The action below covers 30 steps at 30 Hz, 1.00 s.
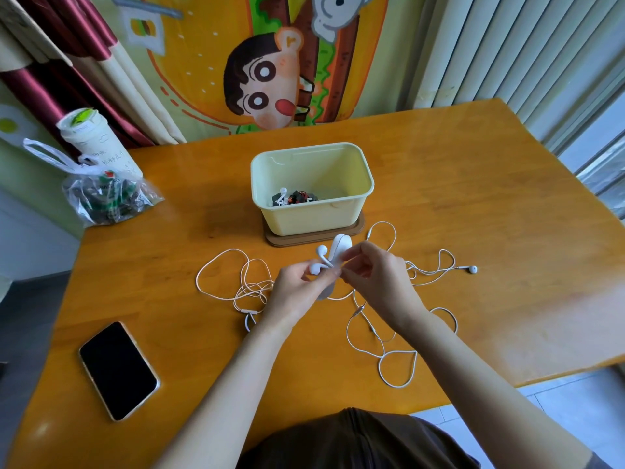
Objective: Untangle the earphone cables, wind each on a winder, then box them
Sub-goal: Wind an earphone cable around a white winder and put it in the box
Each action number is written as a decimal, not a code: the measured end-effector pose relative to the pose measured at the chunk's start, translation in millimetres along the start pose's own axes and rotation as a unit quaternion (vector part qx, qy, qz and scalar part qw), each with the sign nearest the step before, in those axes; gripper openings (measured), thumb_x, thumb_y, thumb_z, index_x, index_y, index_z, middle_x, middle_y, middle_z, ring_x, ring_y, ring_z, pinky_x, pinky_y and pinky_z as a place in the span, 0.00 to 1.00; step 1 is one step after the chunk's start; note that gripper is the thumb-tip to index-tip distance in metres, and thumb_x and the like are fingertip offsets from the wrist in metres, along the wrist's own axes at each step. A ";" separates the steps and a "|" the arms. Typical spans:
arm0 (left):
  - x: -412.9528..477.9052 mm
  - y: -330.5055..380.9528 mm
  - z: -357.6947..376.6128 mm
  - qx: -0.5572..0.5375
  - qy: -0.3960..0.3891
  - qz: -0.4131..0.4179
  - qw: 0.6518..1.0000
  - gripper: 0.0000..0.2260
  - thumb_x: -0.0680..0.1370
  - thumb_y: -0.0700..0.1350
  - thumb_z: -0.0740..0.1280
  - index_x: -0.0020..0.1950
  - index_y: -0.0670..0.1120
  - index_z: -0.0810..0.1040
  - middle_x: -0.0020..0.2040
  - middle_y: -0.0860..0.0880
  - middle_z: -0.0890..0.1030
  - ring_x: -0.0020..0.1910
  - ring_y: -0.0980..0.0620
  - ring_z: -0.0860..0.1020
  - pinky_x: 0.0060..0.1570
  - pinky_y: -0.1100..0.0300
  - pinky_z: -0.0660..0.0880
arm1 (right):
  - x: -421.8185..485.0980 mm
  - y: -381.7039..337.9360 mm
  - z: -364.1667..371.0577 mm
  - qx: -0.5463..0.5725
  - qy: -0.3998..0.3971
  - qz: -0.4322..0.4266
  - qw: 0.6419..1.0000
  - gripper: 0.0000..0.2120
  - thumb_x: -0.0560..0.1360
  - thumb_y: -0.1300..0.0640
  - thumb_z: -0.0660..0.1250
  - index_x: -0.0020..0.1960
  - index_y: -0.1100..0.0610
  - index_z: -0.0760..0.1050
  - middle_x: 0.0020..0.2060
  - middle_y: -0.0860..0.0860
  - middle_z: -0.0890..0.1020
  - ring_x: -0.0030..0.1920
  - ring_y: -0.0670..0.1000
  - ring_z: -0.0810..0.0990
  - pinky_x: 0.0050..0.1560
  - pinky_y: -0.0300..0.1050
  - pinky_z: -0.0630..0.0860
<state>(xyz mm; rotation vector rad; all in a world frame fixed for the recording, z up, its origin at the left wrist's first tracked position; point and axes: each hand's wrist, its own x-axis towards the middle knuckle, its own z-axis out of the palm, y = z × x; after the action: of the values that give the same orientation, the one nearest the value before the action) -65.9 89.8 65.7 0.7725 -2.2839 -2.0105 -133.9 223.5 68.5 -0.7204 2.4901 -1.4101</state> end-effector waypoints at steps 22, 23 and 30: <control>-2.3 -2.5 1.8 -0.128 0.006 -0.015 0.992 0.09 0.81 0.49 0.61 0.50 0.47 0.78 0.33 0.50 0.69 0.30 0.57 0.66 0.26 0.65 0.62 | 4.6 2.4 10.8 0.091 -0.030 0.080 0.992 0.14 0.73 0.53 0.70 0.56 0.57 0.74 0.42 0.52 0.82 0.42 0.50 0.82 0.45 0.46 0.81; -2.9 -2.2 1.4 -0.137 0.000 -0.016 0.990 0.08 0.81 0.47 0.60 0.50 0.47 0.78 0.34 0.51 0.70 0.30 0.57 0.66 0.26 0.65 0.62 | 4.8 3.3 10.8 0.084 -0.039 0.081 0.992 0.13 0.74 0.54 0.69 0.55 0.57 0.75 0.41 0.50 0.82 0.41 0.47 0.82 0.43 0.43 0.80; -0.9 -1.4 2.9 -0.133 0.027 -0.030 0.990 0.08 0.82 0.43 0.59 0.52 0.47 0.78 0.38 0.47 0.75 0.28 0.57 0.72 0.30 0.62 0.71 | -0.2 2.0 14.4 0.086 -0.059 0.061 0.993 0.05 0.77 0.56 0.65 0.44 0.55 0.78 0.30 0.47 0.79 0.30 0.42 0.74 0.36 0.38 0.72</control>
<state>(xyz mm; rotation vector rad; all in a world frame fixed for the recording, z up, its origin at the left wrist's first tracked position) -65.5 92.8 64.2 0.8707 -1.9307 -2.2264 -128.7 213.6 59.1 -0.5880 2.2485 -1.4708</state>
